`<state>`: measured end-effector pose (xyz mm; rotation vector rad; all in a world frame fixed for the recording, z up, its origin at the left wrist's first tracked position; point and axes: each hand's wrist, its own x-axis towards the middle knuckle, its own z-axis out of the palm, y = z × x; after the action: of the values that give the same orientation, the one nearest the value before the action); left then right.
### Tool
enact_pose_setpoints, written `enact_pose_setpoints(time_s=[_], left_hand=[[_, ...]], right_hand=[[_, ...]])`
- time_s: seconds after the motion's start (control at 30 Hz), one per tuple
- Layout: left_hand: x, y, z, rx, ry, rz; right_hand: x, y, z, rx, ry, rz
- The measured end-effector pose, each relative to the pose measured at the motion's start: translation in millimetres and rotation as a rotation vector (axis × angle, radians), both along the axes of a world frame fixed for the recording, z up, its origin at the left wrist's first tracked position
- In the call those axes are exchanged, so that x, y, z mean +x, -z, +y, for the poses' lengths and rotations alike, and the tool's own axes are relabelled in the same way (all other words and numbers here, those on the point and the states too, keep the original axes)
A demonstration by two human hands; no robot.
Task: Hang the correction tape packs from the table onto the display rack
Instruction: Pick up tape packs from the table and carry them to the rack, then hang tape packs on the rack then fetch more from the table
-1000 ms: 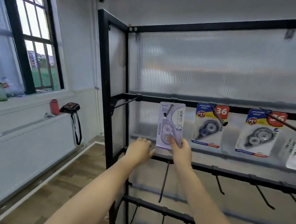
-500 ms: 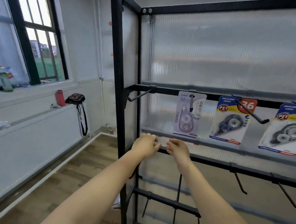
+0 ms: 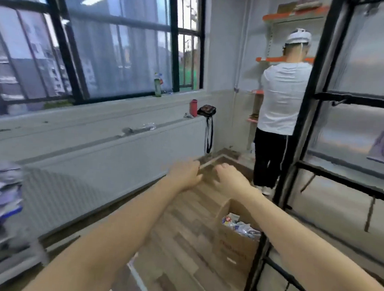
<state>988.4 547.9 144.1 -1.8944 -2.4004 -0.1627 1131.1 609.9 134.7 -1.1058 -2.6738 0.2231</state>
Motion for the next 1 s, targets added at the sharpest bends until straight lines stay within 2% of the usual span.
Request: enact_pose_setpoints(time_s=[0.13,0.23,0.5,0.7,1.0], left_hand=[[-95.2,12.1,-127.4,-0.130,-0.267,0.072],[-154.1,14.8,-224.1,-0.141,-0.477,0.066],[-268.6,39.7,-423.8,-0.191,-0.869,0.017],[-356.3,74.3,-494.5,-0.262,-1.003,0.006],[-499.0,118.6,-539.1,-0.305,-1.080,-0.112]], right_hand=[[-122.9,20.4,-94.1,0.001,-0.269,-0.173],[-201.0,27.8,-167.2,-0.007,-0.446,-0.251],[-362.9,47.3,-311.9,-0.068,-0.759,-0.270],[-485.7,78.2,-376.5,-0.079,-0.870,-0.304],[-649.7,125.9,-421.7,-0.127,-0.920,-0.428]])
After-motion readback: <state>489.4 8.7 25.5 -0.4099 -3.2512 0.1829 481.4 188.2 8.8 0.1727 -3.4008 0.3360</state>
